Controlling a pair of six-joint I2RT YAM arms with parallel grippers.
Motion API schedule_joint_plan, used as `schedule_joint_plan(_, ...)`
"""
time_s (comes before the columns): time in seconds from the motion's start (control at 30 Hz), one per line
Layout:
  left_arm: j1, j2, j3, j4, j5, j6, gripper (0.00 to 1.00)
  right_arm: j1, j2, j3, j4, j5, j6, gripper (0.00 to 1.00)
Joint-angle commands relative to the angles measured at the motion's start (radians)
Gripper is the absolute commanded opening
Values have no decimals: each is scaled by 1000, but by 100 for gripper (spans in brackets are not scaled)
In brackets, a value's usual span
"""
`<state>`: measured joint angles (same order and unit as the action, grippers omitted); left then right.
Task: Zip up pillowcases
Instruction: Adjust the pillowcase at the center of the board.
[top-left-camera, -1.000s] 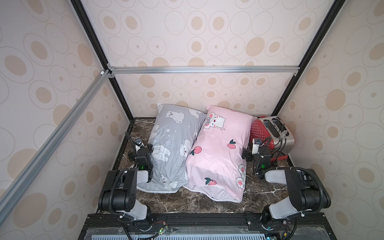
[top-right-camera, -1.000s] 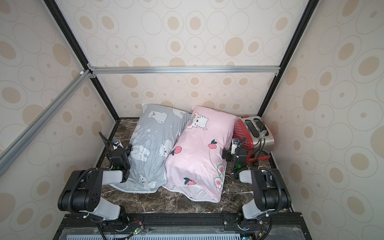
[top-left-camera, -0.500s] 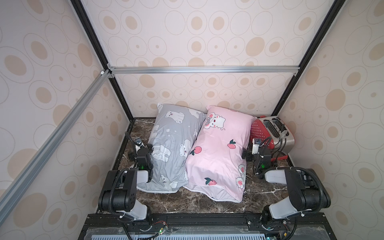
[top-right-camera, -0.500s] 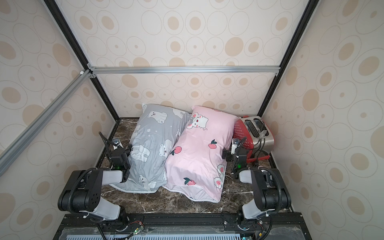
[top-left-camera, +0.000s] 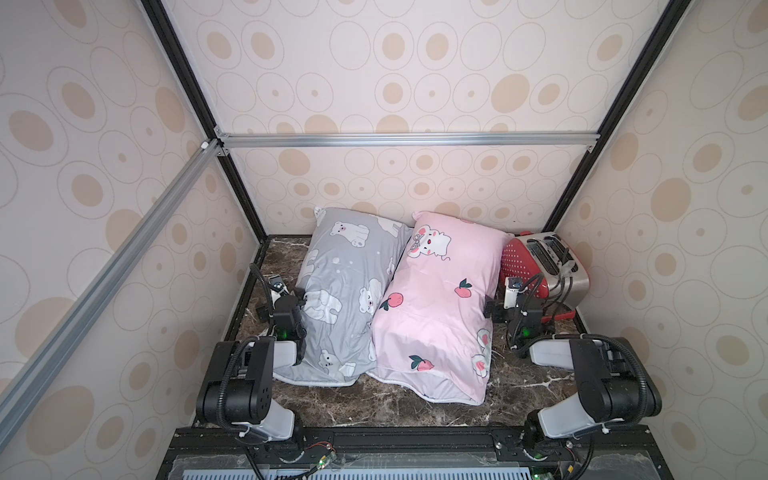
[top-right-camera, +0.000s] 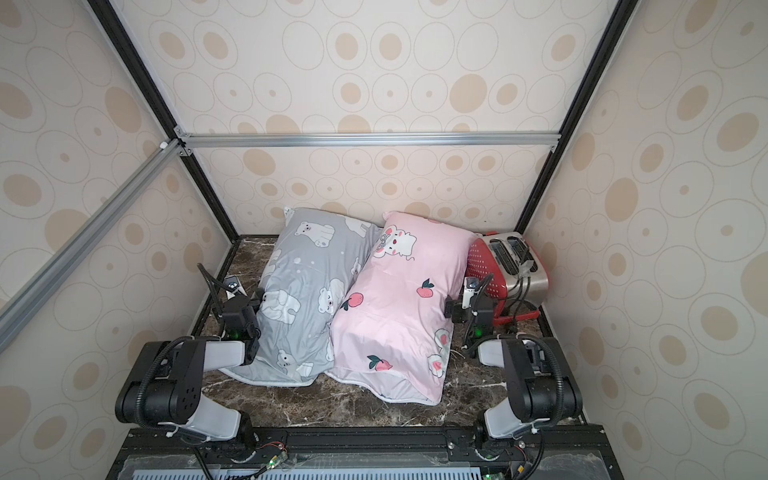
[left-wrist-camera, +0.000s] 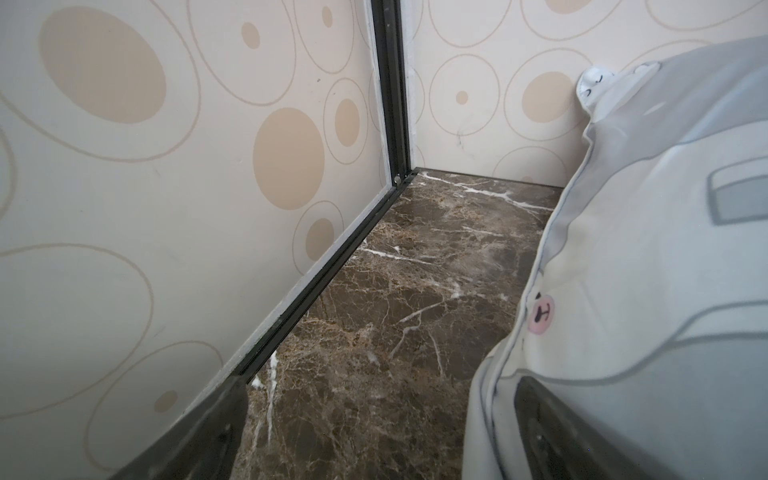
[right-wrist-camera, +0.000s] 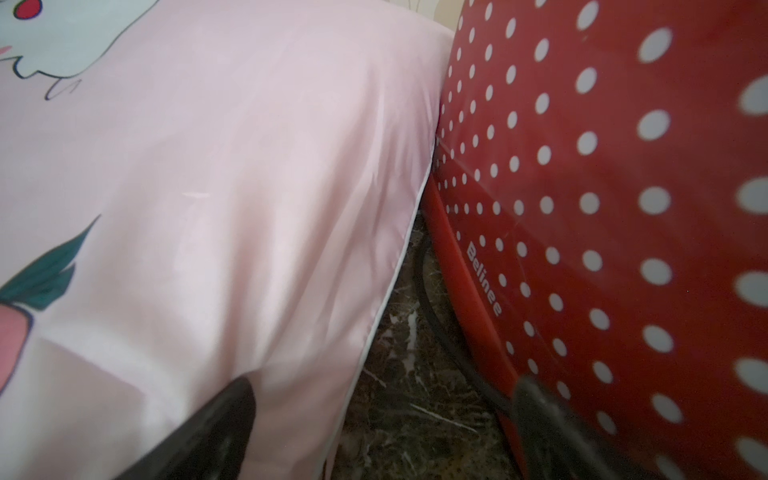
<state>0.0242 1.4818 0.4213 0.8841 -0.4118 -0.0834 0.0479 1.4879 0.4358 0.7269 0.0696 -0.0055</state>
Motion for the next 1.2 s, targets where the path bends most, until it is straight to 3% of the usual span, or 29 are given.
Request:
schedule_joint_plan(0.0, -46, -216, 26, -289, 42, 44, 99, 13, -204, 112, -367, 33, 36, 99)
schedule_joint_plan(0.1, -96, -437, 159, -615, -91, 62, 99, 69, -323, 300, -788, 59, 98, 99)
schedule_joint_plan(0.2, -134, -552, 260, -821, -65, -57, 99, 186, -307, 459, -1062, 23, 191, 99)
schedule_joint_plan(0.27, -158, -582, 323, -982, 14, -200, 99, 316, -261, 536, -1127, -14, 238, 98)
schedule_joint_plan(0.37, -229, -564, 384, -1165, 196, -372, 99, 514, -132, 670, -1151, -72, 284, 88)
schedule_joint_plan(0.47, -349, -544, 356, -1205, 263, -452, 99, 656, 66, 841, -1150, -224, 334, 85)
schedule_joint_plan(0.57, -382, -532, 263, -1148, 326, -516, 96, 736, 266, 1008, -1170, -326, 348, 81)
schedule_joint_plan(0.67, -387, -478, 234, -1143, 371, -526, 91, 740, 382, 1053, -1121, -395, 412, 76)
schedule_joint_plan(0.83, -385, -337, 240, -1123, 309, -491, 85, 731, 463, 982, -1135, -401, 408, 75)
schedule_joint_plan(1.07, -301, -59, 331, -1008, 310, -470, 83, 630, 310, 710, -1178, -410, 370, 76)
schedule_joint_plan(1.17, -271, 0, 380, -990, 318, -447, 83, 608, 249, 683, -1251, -415, 322, 79)
